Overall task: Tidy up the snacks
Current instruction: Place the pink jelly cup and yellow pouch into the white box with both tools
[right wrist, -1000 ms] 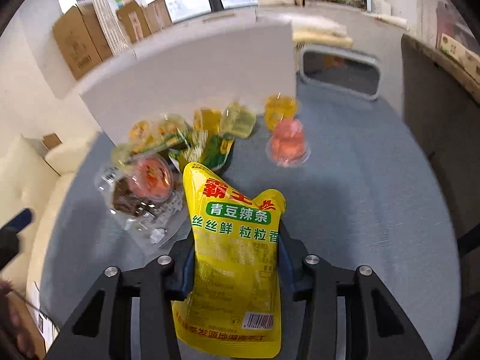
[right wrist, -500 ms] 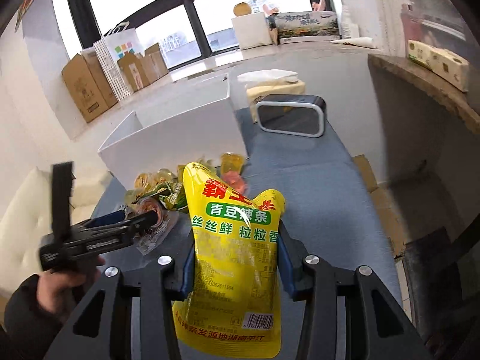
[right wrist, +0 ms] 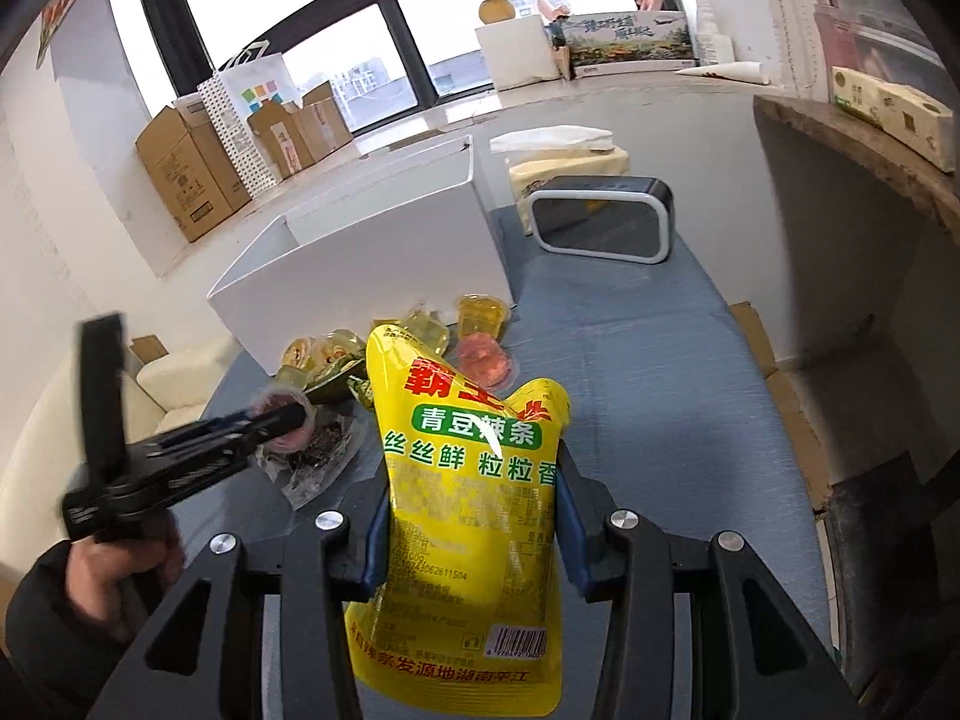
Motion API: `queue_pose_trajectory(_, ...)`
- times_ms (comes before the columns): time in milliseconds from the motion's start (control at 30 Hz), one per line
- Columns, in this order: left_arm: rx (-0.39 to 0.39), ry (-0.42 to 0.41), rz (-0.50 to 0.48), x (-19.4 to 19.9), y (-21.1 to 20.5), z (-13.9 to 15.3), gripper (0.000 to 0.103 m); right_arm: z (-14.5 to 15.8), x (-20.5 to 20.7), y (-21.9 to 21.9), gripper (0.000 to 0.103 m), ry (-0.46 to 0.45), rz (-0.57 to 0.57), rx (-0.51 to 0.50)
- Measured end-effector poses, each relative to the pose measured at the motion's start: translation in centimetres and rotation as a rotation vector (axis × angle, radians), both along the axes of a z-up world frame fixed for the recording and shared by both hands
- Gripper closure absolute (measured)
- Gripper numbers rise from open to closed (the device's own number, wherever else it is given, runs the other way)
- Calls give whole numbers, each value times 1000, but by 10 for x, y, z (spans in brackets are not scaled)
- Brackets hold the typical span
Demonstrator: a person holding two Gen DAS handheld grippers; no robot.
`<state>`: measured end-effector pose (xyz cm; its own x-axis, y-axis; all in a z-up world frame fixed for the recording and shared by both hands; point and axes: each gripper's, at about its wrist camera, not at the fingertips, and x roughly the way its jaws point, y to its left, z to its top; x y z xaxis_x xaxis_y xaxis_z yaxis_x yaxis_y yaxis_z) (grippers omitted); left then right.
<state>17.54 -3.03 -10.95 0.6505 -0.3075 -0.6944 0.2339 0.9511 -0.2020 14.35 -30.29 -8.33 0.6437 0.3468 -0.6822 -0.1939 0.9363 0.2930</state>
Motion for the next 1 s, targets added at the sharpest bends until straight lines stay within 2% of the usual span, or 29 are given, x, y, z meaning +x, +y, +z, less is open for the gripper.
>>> queue_pose_trajectory(200,-22,-145,6,-14,12,56,68,19,20,27,55,-51,81,-3)
queue_pose_trajectory(267,-20,-190,22,-6,19,76,68,35,35,42,54,-102,133,-13)
queue_pose_trajectory(367,8,-258,45,28,32,104,68,58,70,59,54,-151,172,-1)
queue_pose_trajectory(533,11,-248,80,91,63,123,68,84,150,96,54,-178,205,-27)
queue_pose_trajectory(600,32,-238,93,122,69,118,68,88,181,114,54,-183,249,-54)
queue_pose_trajectory(733,29,-176,111,160,80,102,67,78,225,135,53,-141,250,-138)
queue_pose_trajectory(767,38,-164,119,165,80,98,64,75,233,139,50,-131,255,-153)
queue_pose_trajectory(800,66,-158,151,169,82,94,45,72,237,141,46,-124,257,-157)
queue_pose_trajectory(833,78,-153,161,172,83,91,9,68,242,141,25,-111,256,-158)
queue_pose_trajectory(867,74,-154,163,172,85,88,0,65,245,140,6,-94,253,-158)
queue_pose_trajectory(1000,75,-161,163,166,93,79,0,60,246,130,1,-94,204,-158)
